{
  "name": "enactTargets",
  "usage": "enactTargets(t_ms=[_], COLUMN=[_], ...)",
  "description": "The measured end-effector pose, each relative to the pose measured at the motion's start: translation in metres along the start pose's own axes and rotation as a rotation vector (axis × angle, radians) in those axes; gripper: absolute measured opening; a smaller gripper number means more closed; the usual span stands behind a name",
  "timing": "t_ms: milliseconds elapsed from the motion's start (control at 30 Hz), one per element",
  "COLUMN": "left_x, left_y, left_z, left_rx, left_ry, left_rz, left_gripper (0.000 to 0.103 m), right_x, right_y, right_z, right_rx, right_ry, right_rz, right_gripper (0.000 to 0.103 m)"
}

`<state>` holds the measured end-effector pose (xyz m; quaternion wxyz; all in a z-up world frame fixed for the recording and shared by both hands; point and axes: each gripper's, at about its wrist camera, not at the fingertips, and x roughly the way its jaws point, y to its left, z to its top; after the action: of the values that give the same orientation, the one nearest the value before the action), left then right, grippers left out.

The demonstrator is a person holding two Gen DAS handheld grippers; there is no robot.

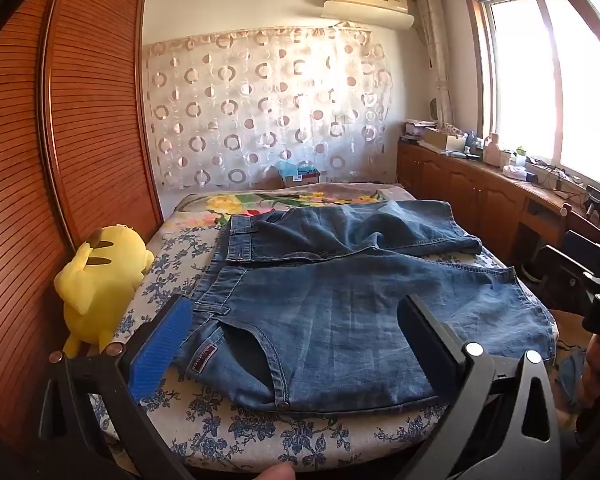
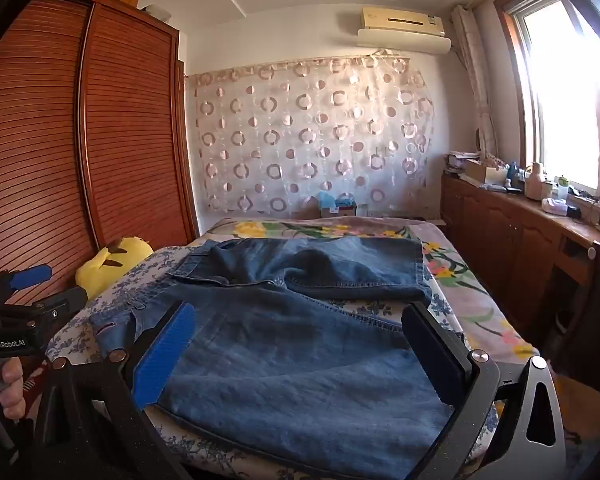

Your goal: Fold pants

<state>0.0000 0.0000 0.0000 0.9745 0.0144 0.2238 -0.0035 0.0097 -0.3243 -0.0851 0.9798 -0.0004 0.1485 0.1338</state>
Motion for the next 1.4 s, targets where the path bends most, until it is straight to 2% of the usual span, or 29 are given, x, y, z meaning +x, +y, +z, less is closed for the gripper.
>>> enactTargets(t_ms=[1400], left_x=[-0.0041], left_y=[-0.0004], left_z=[0.0053], left_rx=[-0.011], left_ry=[-0.004], left_rz=[-0.007], left_gripper=[0.103], right_x=[-0.0023], right_y=[0.0015], right_z=[-0.0012], right_rx=[-0.002], right_ry=[0.001], right_rz=[-0.001], right_gripper=[0.103])
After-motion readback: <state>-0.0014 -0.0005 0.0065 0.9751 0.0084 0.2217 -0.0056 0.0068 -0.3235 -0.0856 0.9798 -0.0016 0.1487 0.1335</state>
